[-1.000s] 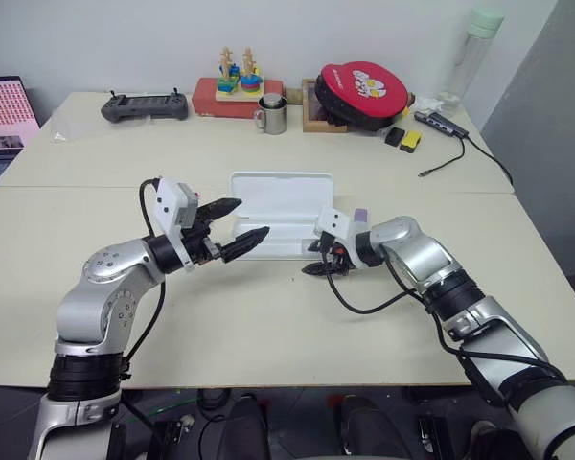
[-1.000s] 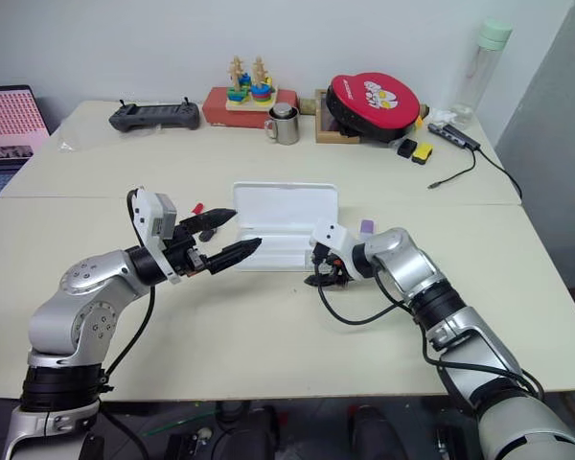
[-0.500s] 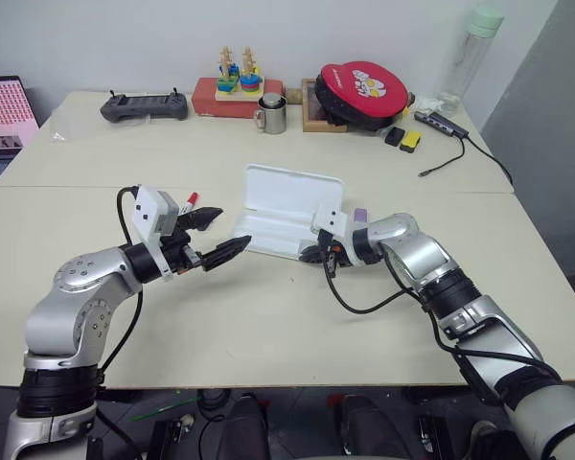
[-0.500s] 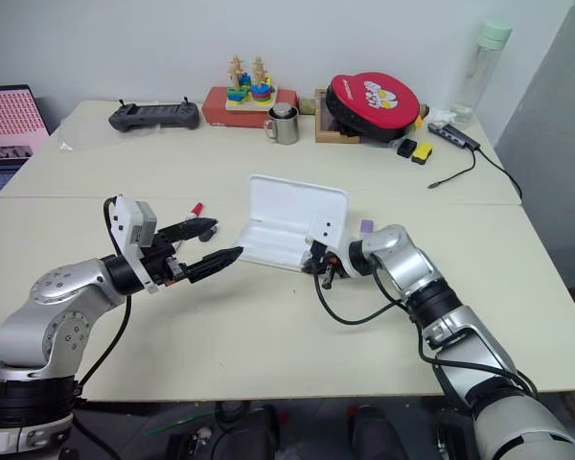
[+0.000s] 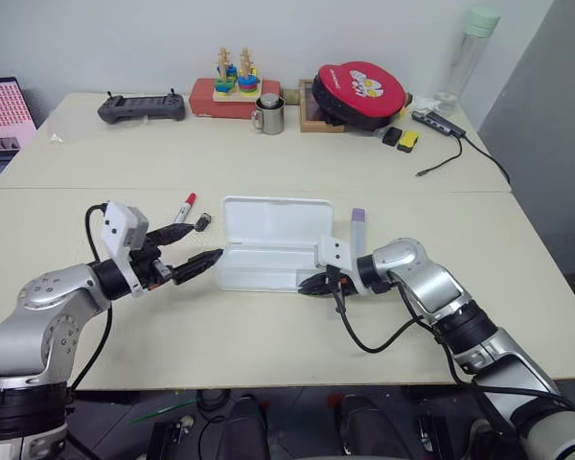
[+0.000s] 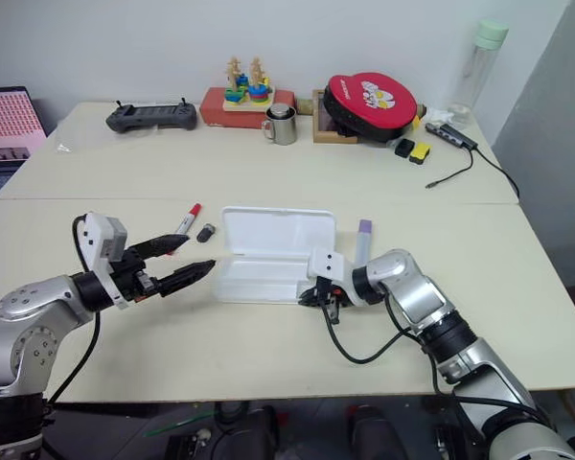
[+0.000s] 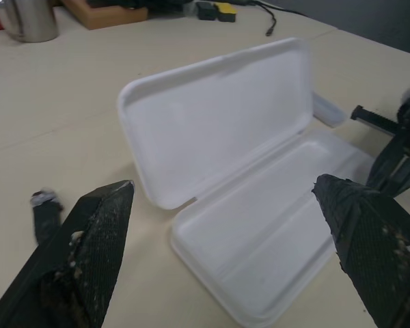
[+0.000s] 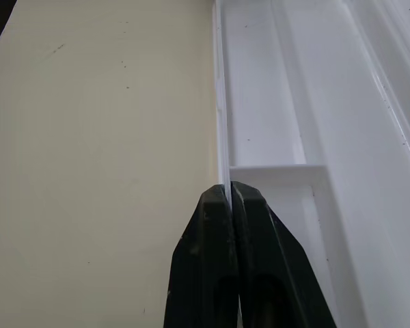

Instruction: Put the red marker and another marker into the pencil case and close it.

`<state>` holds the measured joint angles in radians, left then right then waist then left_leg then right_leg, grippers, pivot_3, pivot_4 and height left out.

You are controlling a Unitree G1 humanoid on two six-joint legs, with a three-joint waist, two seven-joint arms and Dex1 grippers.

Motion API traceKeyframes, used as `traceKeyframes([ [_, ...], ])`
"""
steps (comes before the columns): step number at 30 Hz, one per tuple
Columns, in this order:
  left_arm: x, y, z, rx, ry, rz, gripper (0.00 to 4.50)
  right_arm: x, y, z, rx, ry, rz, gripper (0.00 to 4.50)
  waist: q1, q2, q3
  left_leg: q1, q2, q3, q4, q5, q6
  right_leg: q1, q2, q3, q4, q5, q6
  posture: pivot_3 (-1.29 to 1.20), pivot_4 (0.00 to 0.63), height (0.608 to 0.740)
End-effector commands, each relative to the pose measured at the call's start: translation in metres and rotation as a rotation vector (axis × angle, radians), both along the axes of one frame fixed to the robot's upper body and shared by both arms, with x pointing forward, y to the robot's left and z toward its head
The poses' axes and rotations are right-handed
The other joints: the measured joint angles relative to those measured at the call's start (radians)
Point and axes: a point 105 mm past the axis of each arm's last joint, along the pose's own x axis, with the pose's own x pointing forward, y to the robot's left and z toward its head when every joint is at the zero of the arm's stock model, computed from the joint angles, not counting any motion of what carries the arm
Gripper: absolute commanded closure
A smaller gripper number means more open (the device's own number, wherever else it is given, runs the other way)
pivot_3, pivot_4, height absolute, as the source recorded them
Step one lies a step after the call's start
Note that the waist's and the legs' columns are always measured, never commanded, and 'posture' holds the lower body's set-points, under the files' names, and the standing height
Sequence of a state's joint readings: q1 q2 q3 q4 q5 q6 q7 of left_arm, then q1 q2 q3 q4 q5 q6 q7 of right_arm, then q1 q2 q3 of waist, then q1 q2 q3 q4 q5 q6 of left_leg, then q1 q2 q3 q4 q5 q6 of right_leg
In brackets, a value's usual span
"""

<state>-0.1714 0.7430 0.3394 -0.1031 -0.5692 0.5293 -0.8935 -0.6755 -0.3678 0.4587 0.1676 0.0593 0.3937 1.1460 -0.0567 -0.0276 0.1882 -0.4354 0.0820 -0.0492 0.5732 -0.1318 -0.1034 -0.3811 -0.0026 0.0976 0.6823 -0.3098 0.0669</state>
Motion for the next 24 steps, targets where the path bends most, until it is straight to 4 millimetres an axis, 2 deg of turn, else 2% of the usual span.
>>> traceKeyframes([
  [1, 0.007, 0.031, 0.016, -0.004, -0.072, 0.145, 0.0, -0.008, 0.006, 0.013, 0.043, -0.028, 0.039, 3.38, 0.0, 0.0, 0.0, 0.0, 0.0, 0.0, 0.0, 0.0, 0.0, 0.0, 0.0, 0.0, 0.0, 0.0, 0.0, 0.0, 0.15, 0.74],
  [5, 0.016, 0.055, 0.02, -0.031, -0.094, 0.281, 0.0, -0.013, 0.006, 0.036, 0.146, -0.029, 0.049, 2.37, 0.006, 0.0, 0.0, 0.0, 0.0, 0.0, 0.0, 0.0, 0.0, 0.0, 0.0, 0.0, 0.0, 0.0, 0.0, 0.0, 0.15, 0.74],
  [9, 0.038, 0.085, 0.003, 0.026, -0.035, 0.493, 0.0, -0.014, 0.009, 0.085, 0.382, -0.014, 0.014, 1.35, 0.007, 0.0, 0.0, 0.0, 0.0, 0.0, 0.0, 0.0, 0.0, 0.0, 0.0, 0.0, 0.0, 0.0, 0.001, 0.0, 0.15, 0.74],
  [11, 0.045, 0.085, -0.003, 0.028, -0.01, 0.506, 0.0, -0.01, 0.007, 0.096, 0.425, -0.027, -0.026, 0.88, 0.008, 0.0, 0.0, 0.0, 0.0, 0.0, 0.001, 0.0, 0.0, 0.001, 0.0, 0.0, 0.0, 0.001, 0.001, 0.0, 0.15, 0.74],
  [14, 0.051, 0.082, -0.006, 0.031, -0.002, 0.502, 0.0, -0.009, 0.006, 0.1, 0.44, -0.032, -0.051, 0.17, 0.008, -0.001, 0.0, 0.0, 0.0, 0.0, 0.001, 0.0, 0.0, 0.001, 0.0, 0.0, 0.0, 0.001, 0.002, 0.0, 0.15, 0.74],
  [15, 0.054, 0.08, -0.01, 0.048, 0.013, 0.496, 0.0, -0.008, 0.005, 0.101, 0.444, -0.039, -0.064, 0.03, 0.009, -0.001, 0.0, 0.0, 0.0, 0.0, 0.001, 0.0, 0.0, 0.001, 0.0, 0.0, 0.0, 0.001, 0.002, 0.0, 0.15, 0.74],
  [18, 0.069, 0.077, -0.025, 0.092, 0.069, 0.507, 0.0, -0.003, 0.004, 0.107, 0.479, -0.082, -0.124, 0.03, 0.015, -0.001, 0.0, 0.0, 0.0, 0.0, -0.001, 0.0, 0.0, 0.0, 0.0, -0.001, 0.0, 0.001, -0.001, 0.0, 0.15, 0.74],
  [24, 0.083, 0.064, -0.032, 0.107, 0.104, 0.437, 0.0, 0.0, 0.004, 0.119, 0.515, -0.114, -0.173, 0.03, 0.019, -0.001, 0.0, -0.001, 0.0, 0.0, 0.0, 0.0, 0.0, 0.0, 0.0, -0.001, 0.0, 0.001, -0.002, 0.0, 0.15, 0.74],
])
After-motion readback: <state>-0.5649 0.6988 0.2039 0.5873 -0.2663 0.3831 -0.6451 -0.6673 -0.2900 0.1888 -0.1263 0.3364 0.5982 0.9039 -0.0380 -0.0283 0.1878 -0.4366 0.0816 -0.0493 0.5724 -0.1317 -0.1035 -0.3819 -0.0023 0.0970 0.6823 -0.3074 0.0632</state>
